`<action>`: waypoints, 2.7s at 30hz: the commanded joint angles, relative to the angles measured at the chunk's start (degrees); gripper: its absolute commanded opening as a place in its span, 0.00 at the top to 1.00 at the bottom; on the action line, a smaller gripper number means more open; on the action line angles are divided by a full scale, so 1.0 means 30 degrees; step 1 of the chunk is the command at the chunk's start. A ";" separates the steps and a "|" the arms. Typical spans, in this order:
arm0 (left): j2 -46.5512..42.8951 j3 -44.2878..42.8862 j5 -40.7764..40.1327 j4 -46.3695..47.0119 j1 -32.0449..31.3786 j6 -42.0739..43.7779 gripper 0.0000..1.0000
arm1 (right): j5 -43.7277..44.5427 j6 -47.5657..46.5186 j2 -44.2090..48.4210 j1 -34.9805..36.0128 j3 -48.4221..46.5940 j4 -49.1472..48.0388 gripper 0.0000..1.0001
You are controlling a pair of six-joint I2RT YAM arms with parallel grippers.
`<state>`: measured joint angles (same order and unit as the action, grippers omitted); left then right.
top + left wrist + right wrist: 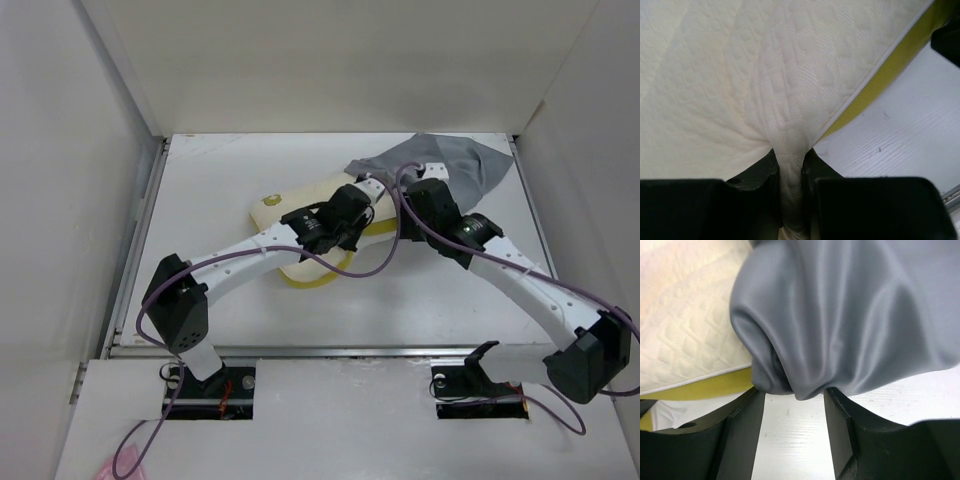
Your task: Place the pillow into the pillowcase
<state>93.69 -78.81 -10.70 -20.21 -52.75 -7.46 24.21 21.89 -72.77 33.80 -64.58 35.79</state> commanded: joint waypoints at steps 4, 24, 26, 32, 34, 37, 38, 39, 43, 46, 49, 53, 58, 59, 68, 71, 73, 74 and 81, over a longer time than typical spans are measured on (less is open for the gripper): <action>-0.1259 -0.1359 -0.0301 0.0876 0.0064 0.0291 1.00 | 0.1128 -0.0851 0.0178 -0.0076 -0.1672 -0.0094 0.43; 0.2047 -0.7419 0.0021 0.1201 0.0240 -0.1582 1.00 | -1.9705 -0.3957 -0.2576 0.2559 -0.8236 -0.2348 1.00; 0.2283 -0.7921 -0.0475 0.1198 0.0240 -0.1760 1.00 | -2.2149 -0.4132 -0.3161 0.2561 -0.9088 -0.3430 1.00; 0.2286 -0.7162 -0.0652 0.1198 0.0619 -0.2665 1.00 | -2.7991 -0.3488 -0.3108 0.2561 -0.8976 -0.6243 1.00; 0.2286 -0.6927 -0.0418 0.1198 0.0824 -0.2871 1.00 | -2.6769 -0.3778 -0.2464 0.2561 -0.8683 -0.6044 0.91; 0.1762 -0.6137 0.0109 0.1374 0.1002 -0.2873 1.00 | -2.1268 -0.4685 -0.1614 0.2561 -0.8125 -0.3588 0.63; 0.1526 -0.5728 0.0312 0.1374 0.1002 -0.2873 1.00 | -1.8323 -0.4689 -0.1380 0.2561 -0.7891 -0.3030 0.53; 0.1234 -0.4854 0.0314 0.1084 0.1002 -0.3047 1.00 | -1.6989 -0.4689 -0.1116 0.2561 -0.7367 -0.1922 0.44; -0.1078 -0.1432 0.0109 0.0876 0.1002 -0.4042 0.38 | -1.2909 -0.4486 0.1251 0.2561 -0.5490 -0.0715 0.13; -0.3188 0.0945 -0.0389 0.0876 0.1207 -0.5183 0.23 | -1.0945 -0.4279 0.2457 0.2561 -0.4553 0.0165 0.01; -0.4684 0.2240 -0.0857 0.0642 0.1381 -0.5889 0.17 | -0.9658 -0.3753 0.3660 0.2561 -0.4197 0.0404 0.01; -0.5388 0.2421 -0.1617 -0.0498 0.1588 -0.6389 0.00 | -0.6991 -0.2904 0.3548 0.2561 -0.3992 0.1368 0.01; -0.4489 0.2655 -0.2645 -0.0003 0.3282 -0.6594 0.00 | -0.2773 -0.1761 -0.0052 0.2561 -0.5190 0.2074 0.04; -0.4018 0.2452 -0.2645 -0.0177 0.4592 -0.6594 0.00 | -0.1577 -0.1759 -0.0755 0.2561 -0.5541 0.2074 0.06; -0.0119 0.2711 0.1511 0.0608 1.1340 -0.7151 0.00 | 0.2976 -0.3104 -1.0978 0.2124 -1.3506 0.2863 0.19; 0.0555 0.3153 0.2744 0.1403 1.2074 -0.6887 0.00 | 0.2043 -0.3107 -1.3583 0.0924 -1.5882 0.3128 0.21; 0.1258 0.3153 0.3270 0.1986 1.2076 -0.6449 0.00 | 0.1195 -0.3107 -1.4527 -0.0186 -1.6674 0.3128 0.22; 0.1492 0.2950 0.3679 0.2163 1.2076 -0.6273 0.00 | 0.0986 -0.3281 -1.4938 -0.0541 -1.7258 0.3128 0.22; 0.3514 0.1603 0.4885 0.2429 1.1871 -0.5510 0.32 | -0.2147 -0.4657 -1.7957 -0.2449 -1.8901 0.2750 0.34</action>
<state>102.52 -71.57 1.19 -14.22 -16.38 -25.85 22.24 10.66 -125.58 26.26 -117.34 44.51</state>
